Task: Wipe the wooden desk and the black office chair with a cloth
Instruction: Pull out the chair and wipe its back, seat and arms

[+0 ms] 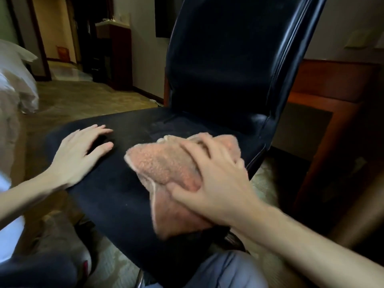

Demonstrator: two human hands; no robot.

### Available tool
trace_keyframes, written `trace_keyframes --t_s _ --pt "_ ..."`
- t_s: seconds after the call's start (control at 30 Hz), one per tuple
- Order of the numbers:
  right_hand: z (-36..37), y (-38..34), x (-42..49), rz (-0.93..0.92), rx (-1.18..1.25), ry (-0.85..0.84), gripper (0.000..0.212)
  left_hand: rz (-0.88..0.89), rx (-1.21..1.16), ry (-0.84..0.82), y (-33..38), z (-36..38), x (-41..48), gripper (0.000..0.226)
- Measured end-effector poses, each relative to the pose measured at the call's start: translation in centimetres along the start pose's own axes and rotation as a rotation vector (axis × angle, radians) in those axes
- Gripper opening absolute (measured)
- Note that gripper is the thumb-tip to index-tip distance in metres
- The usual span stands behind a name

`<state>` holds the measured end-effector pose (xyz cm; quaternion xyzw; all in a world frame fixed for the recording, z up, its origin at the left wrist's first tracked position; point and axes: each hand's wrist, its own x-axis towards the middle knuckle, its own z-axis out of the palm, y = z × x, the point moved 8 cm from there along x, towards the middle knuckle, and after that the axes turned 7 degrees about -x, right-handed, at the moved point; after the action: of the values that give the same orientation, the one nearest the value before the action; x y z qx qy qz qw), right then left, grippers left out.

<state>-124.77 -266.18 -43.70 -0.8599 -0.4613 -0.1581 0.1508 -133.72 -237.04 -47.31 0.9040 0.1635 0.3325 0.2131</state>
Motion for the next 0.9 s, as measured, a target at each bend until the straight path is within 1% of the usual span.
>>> trace_keyframes --t_s 0.07,0.1,0.13,0.17,0.23,0.27,0.33,0.4,0.43,0.5,0.57,0.63,0.73,0.8,0.83,0.87,0.9 --pt "0.7 2.9 1.4 0.064 -0.071 -0.06 0.098 -0.016 -0.001 -0.004 -0.7 -0.3 -0.6 0.085" --pt "1.1 4.8 2.1 0.123 -0.069 -0.103 0.1 -0.023 -0.007 -0.007 -1.1 -0.3 -1.0 0.084" --pt "1.4 6.6 2.9 0.176 -0.053 -0.123 0.096 -0.029 -0.01 -0.006 -1.6 -0.4 -1.7 0.082" --pt "1.0 9.0 3.8 0.241 -0.035 -0.109 0.089 -0.022 -0.015 -0.01 -1.8 -0.2 -1.9 0.077" --pt "0.1 13.8 5.0 0.371 -0.049 -0.052 0.077 0.003 -0.005 -0.019 -2.0 -0.1 -2.7 0.068" --pt "-0.3 16.0 5.2 0.418 -0.071 -0.024 0.076 0.012 -0.006 -0.021 -2.1 0.0 -3.0 0.066" --pt "-0.8 19.3 5.1 0.485 -0.039 -0.004 0.076 0.015 -0.006 -0.024 -1.9 -0.1 -3.1 0.069" --pt "-0.3 19.8 5.1 0.502 0.036 -0.02 0.067 0.033 0.001 -0.032 -1.3 -0.1 -3.0 0.076" --pt "-0.2 18.9 5.2 0.477 0.032 -0.013 0.06 0.053 0.009 -0.031 -0.8 -0.1 -2.9 0.077" --pt "0.3 15.3 5.2 0.349 -0.017 0.038 0.052 0.096 0.041 -0.001 0.0 0.2 -2.9 0.073" --pt "0.4 9.8 4.6 0.165 -0.004 0.092 0.049 0.11 0.065 0.049 0.4 0.4 -3.2 0.068" --pt "0.1 3.9 3.5 -0.041 0.054 0.111 0.051 0.101 0.078 0.067 0.3 0.6 -3.4 0.066" --pt "0.0 -4.6 1.2 -0.367 0.05 0.066 0.062 0.098 0.093 0.049 0.2 0.6 -3.5 0.068" --pt "1.0 -9.2 -0.3 -0.58 0.004 -0.011 0.056 0.089 0.111 0.014 0.1 0.8 -3.4 0.071" --pt "1.4 -10.7 -0.7 -0.65 0.022 -0.053 0.051 0.084 0.102 0.009 0.1 0.8 -3.3 0.071" --pt "1.4 -11.4 -0.5 -0.676 0.056 -0.055 0.046 0.082 0.075 0.006 0.0 0.7 -3.4 0.069" --pt "0.8 -11.2 0.3 -0.653 0.093 -0.02 0.043 0.08 0.039 -0.009 -0.1 0.6 -3.5 0.067"
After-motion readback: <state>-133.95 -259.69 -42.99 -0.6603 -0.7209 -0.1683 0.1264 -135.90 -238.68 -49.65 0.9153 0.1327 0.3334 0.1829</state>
